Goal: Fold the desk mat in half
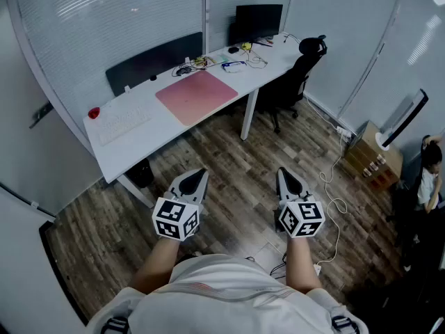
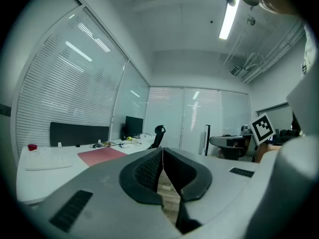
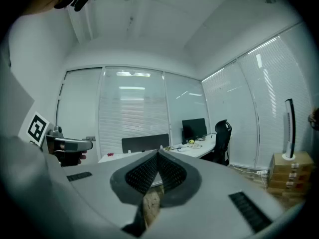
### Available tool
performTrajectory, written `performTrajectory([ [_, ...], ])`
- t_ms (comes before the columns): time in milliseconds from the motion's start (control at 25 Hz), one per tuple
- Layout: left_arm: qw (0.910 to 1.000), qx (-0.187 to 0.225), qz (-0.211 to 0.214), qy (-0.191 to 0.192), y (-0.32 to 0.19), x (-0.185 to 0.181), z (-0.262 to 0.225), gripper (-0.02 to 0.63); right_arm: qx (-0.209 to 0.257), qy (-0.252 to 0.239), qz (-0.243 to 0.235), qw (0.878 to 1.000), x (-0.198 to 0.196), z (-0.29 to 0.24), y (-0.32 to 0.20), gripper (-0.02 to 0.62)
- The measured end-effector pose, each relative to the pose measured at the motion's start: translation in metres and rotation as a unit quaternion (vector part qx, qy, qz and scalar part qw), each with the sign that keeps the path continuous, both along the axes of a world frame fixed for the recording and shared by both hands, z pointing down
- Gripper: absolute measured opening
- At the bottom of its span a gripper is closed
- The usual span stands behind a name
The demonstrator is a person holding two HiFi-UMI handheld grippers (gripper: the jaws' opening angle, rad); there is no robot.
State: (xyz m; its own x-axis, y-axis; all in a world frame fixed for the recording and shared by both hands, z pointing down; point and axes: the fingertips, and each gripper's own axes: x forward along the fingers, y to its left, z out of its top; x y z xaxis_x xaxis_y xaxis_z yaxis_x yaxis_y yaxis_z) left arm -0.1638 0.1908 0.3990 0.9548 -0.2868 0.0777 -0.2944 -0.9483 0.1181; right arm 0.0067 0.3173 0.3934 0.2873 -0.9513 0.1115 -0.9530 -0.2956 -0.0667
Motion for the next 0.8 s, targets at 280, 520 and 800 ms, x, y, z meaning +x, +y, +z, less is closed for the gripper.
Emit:
performTrajectory([
  [280,1.0,-0.007,-0.003,0.0,-0.01,-0.003,0.002,0.015,-0.011,0.002,-0.007,1.0,-0.007,0.005,-0.017,0.049],
  [520,0.9998,-0.017,-0.01,0.001,-0.024,-0.012,0.006,0.015,-0.021,0.006,-0.01,1.0,-0.014,0.008,-0.031,0.049],
  [800,0.9997,-0.025,-0.005,0.0,-0.043,-0.026,0.014,0.015,-0.013,-0.004,0.009,1.0,-0.025,0.01,-0.045,0.051],
])
